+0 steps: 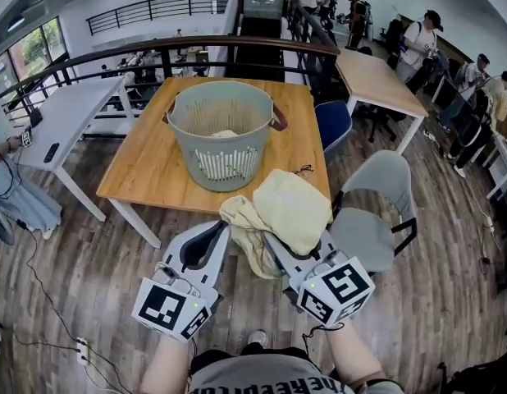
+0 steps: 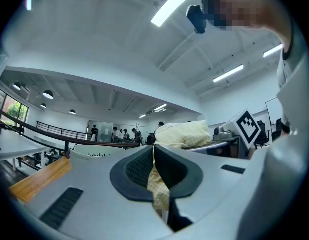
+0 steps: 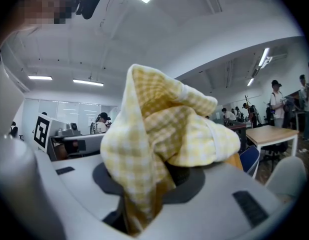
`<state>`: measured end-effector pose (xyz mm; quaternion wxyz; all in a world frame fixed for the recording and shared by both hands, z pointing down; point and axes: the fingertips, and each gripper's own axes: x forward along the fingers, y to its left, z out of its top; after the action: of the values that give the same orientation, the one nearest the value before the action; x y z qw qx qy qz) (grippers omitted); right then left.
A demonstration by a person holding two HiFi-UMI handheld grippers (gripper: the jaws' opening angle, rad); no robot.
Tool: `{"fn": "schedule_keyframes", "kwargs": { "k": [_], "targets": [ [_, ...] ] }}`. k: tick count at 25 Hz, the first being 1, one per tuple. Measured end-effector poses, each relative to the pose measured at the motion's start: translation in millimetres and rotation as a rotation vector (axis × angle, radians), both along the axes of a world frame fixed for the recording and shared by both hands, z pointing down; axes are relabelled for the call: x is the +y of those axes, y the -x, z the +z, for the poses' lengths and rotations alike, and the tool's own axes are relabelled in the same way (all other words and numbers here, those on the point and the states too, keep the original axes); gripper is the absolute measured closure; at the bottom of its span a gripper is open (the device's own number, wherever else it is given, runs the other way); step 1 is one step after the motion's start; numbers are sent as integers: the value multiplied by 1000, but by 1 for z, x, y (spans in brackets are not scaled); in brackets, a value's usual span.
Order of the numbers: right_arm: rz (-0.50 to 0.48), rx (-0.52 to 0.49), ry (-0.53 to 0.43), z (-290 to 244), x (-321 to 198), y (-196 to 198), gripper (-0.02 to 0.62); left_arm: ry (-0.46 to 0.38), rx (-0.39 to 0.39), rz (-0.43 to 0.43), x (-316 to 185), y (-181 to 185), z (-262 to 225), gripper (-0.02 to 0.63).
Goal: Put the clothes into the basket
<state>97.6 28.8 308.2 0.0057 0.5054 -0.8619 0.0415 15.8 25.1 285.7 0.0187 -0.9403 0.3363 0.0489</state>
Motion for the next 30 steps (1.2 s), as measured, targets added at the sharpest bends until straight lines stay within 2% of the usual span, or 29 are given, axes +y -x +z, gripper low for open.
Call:
{"fn": "schedule_keyframes", "kwargs": {
  "k": [9, 14, 23, 30],
  "targets": [
    [-43, -38, 9, 5, -12, -19, 448, 7, -37, -48, -6, -19, 3, 584],
    [-37, -53, 19, 14, -21, -27, 448, 14, -51, -57, -14, -21, 11, 584],
    [0, -47, 15, 7, -47, -31, 448, 27, -31, -11, -48, -24, 12, 592],
    [37, -48, 12, 5, -88, -27, 448, 29, -19, 28, -93, -20, 10, 592]
  ]
}}
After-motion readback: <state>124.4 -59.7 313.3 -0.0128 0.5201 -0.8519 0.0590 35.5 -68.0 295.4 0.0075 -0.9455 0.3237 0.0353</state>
